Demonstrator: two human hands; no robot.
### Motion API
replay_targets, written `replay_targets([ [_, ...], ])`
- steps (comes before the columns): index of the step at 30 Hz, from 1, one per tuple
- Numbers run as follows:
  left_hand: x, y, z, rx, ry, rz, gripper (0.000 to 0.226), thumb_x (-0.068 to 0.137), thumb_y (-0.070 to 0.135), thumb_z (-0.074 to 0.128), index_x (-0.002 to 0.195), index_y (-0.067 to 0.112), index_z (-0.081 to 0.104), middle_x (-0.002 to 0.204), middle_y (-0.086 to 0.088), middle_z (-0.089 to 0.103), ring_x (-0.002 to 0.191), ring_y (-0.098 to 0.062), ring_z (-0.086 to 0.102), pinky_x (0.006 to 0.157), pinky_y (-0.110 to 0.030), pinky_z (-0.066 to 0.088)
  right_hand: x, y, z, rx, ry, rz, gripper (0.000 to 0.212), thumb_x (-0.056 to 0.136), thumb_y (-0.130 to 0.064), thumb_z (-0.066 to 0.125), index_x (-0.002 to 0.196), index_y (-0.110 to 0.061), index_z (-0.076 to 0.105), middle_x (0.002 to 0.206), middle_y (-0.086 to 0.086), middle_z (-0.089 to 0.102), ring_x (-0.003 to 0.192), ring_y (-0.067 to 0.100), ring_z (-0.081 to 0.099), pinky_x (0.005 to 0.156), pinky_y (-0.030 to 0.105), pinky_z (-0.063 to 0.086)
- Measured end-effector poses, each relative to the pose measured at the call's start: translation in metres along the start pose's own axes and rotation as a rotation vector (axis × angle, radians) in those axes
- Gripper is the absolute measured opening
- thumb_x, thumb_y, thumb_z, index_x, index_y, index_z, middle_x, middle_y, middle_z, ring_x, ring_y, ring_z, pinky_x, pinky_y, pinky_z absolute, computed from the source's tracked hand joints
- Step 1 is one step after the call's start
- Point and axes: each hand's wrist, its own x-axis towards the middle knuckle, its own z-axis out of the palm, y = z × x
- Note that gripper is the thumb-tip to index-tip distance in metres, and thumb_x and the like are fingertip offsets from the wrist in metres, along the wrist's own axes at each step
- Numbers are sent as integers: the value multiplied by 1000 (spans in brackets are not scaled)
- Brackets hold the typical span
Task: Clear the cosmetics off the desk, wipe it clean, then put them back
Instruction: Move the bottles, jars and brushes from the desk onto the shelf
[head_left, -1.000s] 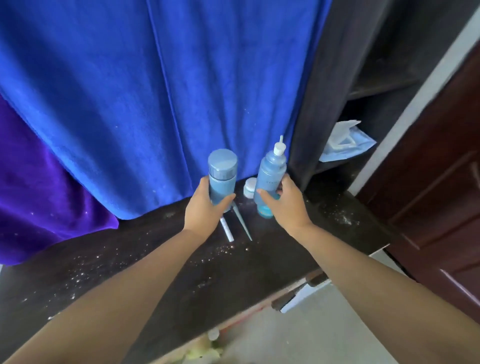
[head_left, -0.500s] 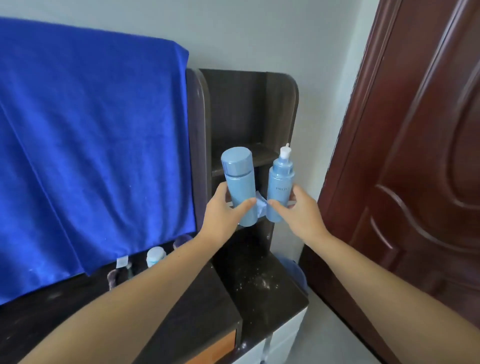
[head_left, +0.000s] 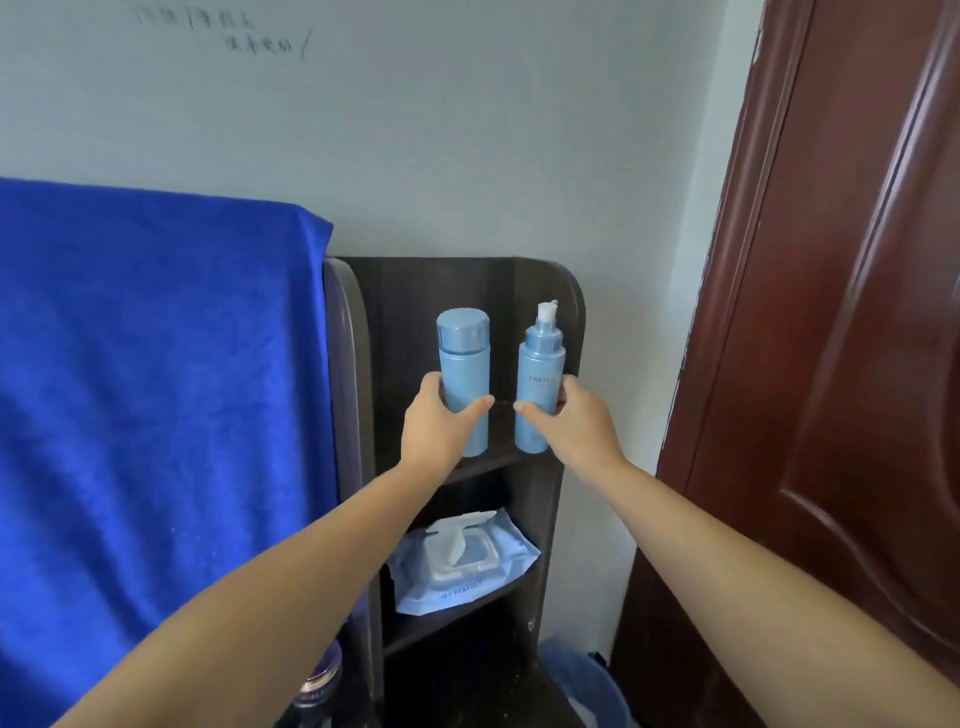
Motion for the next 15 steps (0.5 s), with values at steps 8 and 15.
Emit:
replay_targets([
  [8,39,-32,12,89,62,-68,56,77,30,71,123,15,43,122,-6,55,108,-18,53,87,-36,47,41,17,46,-4,-79,14,48,77,-43,69,111,-16,49,112,4,61,98,19,60,83,41,54],
  [15,55,-47,20,117,121,-88,54,81,31,67,127,17,43,126,-5,52,108,-15,51,86,-31,44,68,32,60,64,-111,0,49,81,-38,67,115,-12,43,113,7,55,101,21,56,79,35,52],
])
